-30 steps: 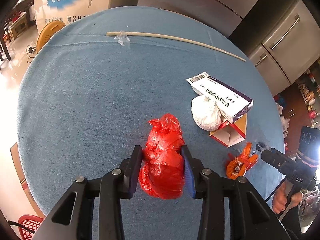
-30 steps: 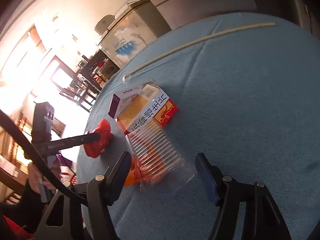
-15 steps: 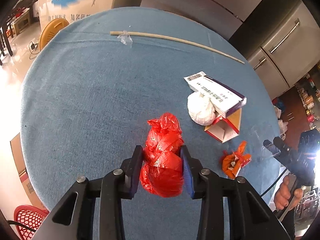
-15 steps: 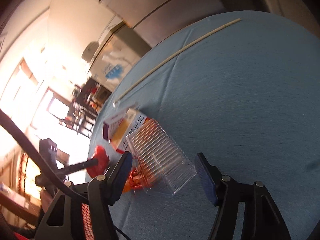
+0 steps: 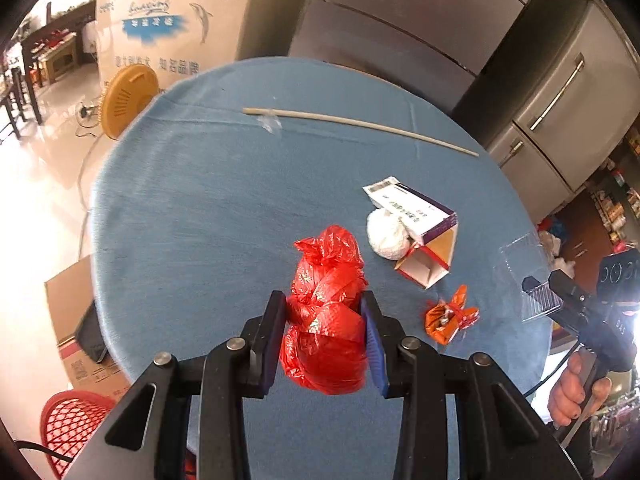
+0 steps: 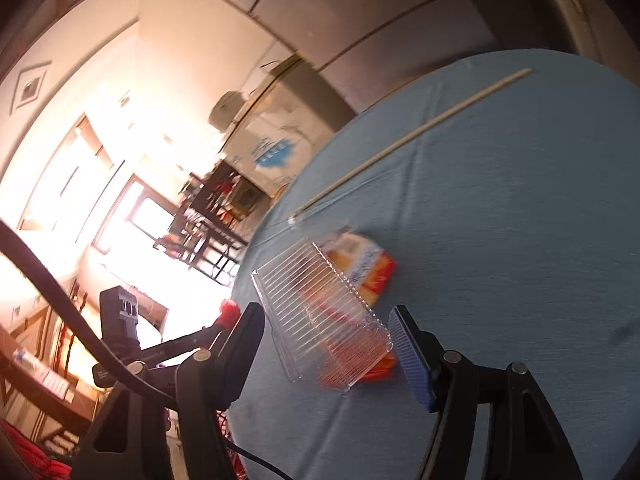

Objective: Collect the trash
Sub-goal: 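Carry red bag and clear tray over the red basket and release both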

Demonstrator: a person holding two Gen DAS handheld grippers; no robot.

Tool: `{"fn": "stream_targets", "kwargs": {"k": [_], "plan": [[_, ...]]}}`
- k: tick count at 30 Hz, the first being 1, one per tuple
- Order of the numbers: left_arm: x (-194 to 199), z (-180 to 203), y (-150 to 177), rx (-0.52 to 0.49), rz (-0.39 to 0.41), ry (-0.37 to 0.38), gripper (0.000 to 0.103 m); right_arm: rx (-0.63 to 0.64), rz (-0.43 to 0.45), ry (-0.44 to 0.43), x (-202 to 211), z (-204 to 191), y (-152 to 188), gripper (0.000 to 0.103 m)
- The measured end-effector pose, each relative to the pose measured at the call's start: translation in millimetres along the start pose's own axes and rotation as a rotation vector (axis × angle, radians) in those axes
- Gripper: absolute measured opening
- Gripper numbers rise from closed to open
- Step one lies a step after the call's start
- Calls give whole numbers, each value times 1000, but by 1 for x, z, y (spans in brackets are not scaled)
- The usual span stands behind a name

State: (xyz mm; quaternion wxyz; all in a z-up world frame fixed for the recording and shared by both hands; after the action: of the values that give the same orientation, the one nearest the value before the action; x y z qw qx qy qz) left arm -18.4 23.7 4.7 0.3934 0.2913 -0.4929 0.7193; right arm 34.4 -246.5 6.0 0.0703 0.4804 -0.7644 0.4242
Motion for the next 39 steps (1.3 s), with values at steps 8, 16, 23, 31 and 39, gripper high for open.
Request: {"fn": "stream_targets", "kwargs": {"k": [8,16,23,31,39], "plan": [[44,-40,11,18,99,-137,39,58,-86,-104,-43,-52,14,68],[89,-114,30,112,165,-334,39,154,-189,-205,-91,-114,35,68],[125,-183,63,233,152,-472,39,241,-292,-300,-134,-173,66,68],[132,-236,111,320,57,-570,39,335,-385,-409,-168,-245,108,68],[130,-268,156,387,-29,-611,39,404,-505,-478,-201,-296,164,68]]}}
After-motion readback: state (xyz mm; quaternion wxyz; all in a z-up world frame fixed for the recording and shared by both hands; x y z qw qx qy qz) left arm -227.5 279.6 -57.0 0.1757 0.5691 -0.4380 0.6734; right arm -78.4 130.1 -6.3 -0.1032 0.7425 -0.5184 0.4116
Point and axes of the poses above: each gripper's, at about its wrist camera, not at the fingertips, and x roughly against the way its jaws point, z to its right, y to its underside, the point moved 10 cm from there along -x, roughly the way its jaws point, and after that the axes turned 5 degrees about x, right-handed, at the moved point
